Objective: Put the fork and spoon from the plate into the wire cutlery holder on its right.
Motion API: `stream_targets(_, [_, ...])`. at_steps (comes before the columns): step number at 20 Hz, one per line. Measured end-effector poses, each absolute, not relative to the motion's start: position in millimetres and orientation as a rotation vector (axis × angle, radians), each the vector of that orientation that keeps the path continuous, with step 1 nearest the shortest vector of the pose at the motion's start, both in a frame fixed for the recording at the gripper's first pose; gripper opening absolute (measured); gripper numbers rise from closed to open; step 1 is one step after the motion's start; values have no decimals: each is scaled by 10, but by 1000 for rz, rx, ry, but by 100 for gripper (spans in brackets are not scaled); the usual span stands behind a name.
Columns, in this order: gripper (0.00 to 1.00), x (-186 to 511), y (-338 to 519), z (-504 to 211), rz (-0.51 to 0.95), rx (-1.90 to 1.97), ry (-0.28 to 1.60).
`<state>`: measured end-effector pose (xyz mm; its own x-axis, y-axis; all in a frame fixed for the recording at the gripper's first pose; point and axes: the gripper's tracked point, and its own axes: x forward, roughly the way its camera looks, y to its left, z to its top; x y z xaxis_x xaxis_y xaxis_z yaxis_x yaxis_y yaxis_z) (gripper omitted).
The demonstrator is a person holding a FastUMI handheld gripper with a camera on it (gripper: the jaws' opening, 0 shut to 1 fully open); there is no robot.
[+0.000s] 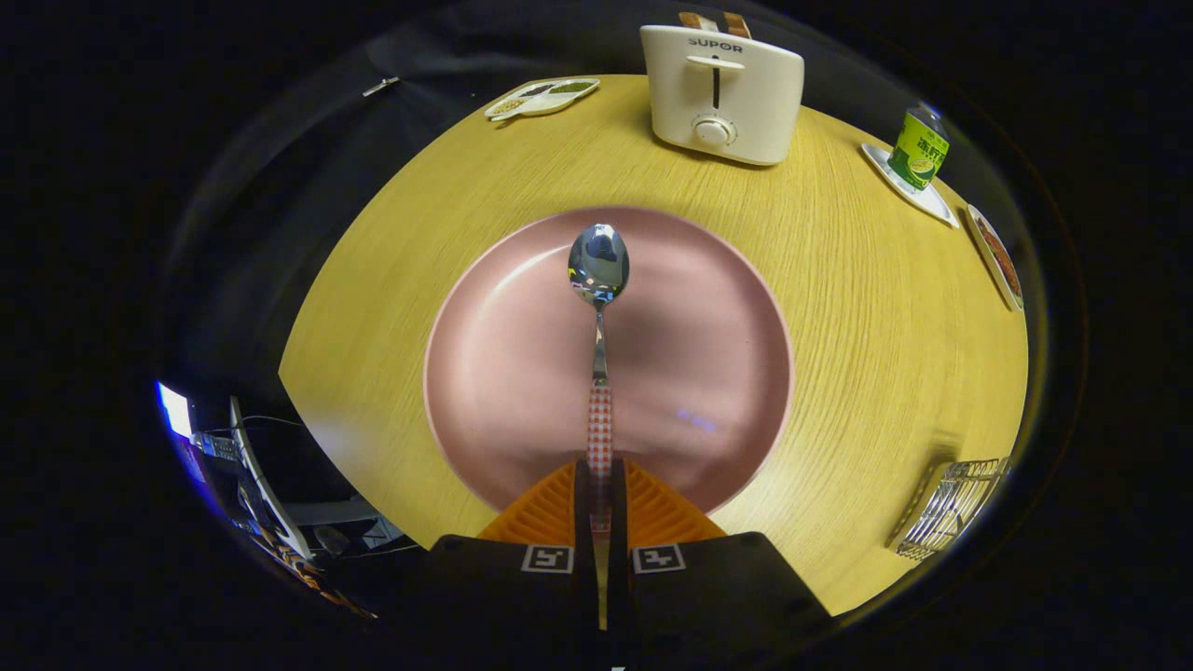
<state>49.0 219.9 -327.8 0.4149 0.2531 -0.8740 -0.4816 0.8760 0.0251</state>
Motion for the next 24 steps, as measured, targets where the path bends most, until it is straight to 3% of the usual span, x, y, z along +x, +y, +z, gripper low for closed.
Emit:
stream_targets(9, [8, 103, 1514, -2414, 514, -217, 1017])
stream_targets(24, [8, -285, -327, -1486, 380, -261, 1057])
